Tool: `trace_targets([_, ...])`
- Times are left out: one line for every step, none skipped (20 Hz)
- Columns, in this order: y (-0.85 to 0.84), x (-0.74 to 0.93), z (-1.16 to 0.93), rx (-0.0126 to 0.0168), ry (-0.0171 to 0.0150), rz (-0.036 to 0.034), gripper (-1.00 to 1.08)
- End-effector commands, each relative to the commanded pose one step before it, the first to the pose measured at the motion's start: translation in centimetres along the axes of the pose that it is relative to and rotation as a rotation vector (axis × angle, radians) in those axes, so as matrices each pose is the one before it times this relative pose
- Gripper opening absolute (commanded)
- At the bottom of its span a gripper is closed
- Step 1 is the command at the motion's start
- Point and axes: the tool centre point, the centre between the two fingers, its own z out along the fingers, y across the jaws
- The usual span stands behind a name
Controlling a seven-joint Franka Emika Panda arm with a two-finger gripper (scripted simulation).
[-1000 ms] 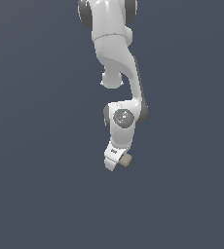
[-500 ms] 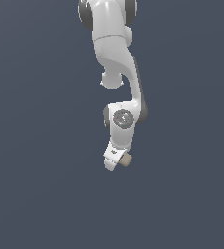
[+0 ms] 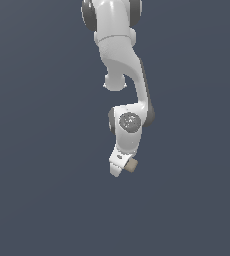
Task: Pick up the object and move it to a goal position.
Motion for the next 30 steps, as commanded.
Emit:
trace_targets([-0.117, 1.128, -0.561, -0.00053, 0.00076, -0.00122, -1.0])
trace_targets([-0.042, 0.542, -0.263, 0.00035, 0.00034, 0.00001, -1.0])
trace_targets([-0.046, 0.588, -0.29, 0.0, 0.0, 0.0, -1.0])
trace_targets([-0.048, 0.629, -0.31, 0.0, 0.0, 0.0, -1.0])
trace_targets([-0.049, 0.665, -0.327, 0.0, 0.0, 0.0, -1.0])
trace_targets([-0.044, 0.689, -0.336, 0.00049, 0.00048, 0.00011, -1.0])
trace_targets([-0.051, 0.725, -0.355, 0.0, 0.0, 0.0, -1.0])
trace_targets([-0.051, 0.748, -0.366, 0.0, 0.0, 0.0, -1.0])
trace_targets([-0.05, 0.768, -0.375, 0.0, 0.0, 0.0, -1.0])
trace_targets([-0.049, 0.785, -0.382, 0.0, 0.0, 0.0, -1.0])
trace_targets([-0.048, 0.798, -0.388, 0.0, 0.0, 0.0, -1.0])
trace_targets([-0.046, 0.808, -0.392, 0.0, 0.0, 0.0, -1.0])
trace_targets([-0.043, 0.806, -0.39, 0.0, 0.0, 0.0, -1.0])
trace_targets([-0.039, 0.774, -0.374, 0.0, 0.0, 0.0, -1.0])
trace_targets([-0.035, 0.741, -0.357, 0.0, 0.0, 0.0, -1.0])
trace_targets([-0.031, 0.71, -0.341, 0.0, 0.0, 0.0, -1.0])
trace_targets([-0.027, 0.68, -0.326, 0.0, 0.0, 0.0, -1.0])
trace_targets([-0.024, 0.652, -0.311, 0.0, 0.0, 0.0, -1.0])
trace_targets([-0.021, 0.625, -0.298, 0.0, 0.0, 0.0, -1.0])
trace_targets([-0.017, 0.599, -0.284, 0.0, 0.0, 0.0, -1.0])
trace_targets([-0.014, 0.574, -0.272, 0.0, 0.0, 0.0, -1.0])
trace_targets([-0.011, 0.549, -0.259, 0.0, 0.0, 0.0, -1.0])
trace_targets([-0.008, 0.506, -0.238, 0.0, 0.0, 0.0, -1.0])
trace_targets([-0.004, 0.459, -0.215, 0.0, 0.0, 0.0, -1.0])
trace_targets([-0.002, 0.416, -0.194, 0.0, 0.0, 0.0, -1.0])
trace_targets([0.0, 0.376, -0.175, 0.0, 0.0, 0.0, -1.0])
trace_targets([0.002, 0.339, -0.157, 0.0, 0.0, 0.0, -1.0])
trace_targets([0.004, 0.305, -0.14, 0.0, 0.0, 0.0, -1.0])
trace_targets([0.005, 0.272, -0.125, 0.0, 0.0, 0.0, -1.0])
trace_targets([0.006, 0.243, -0.11, 0.0, 0.0, 0.0, -1.0])
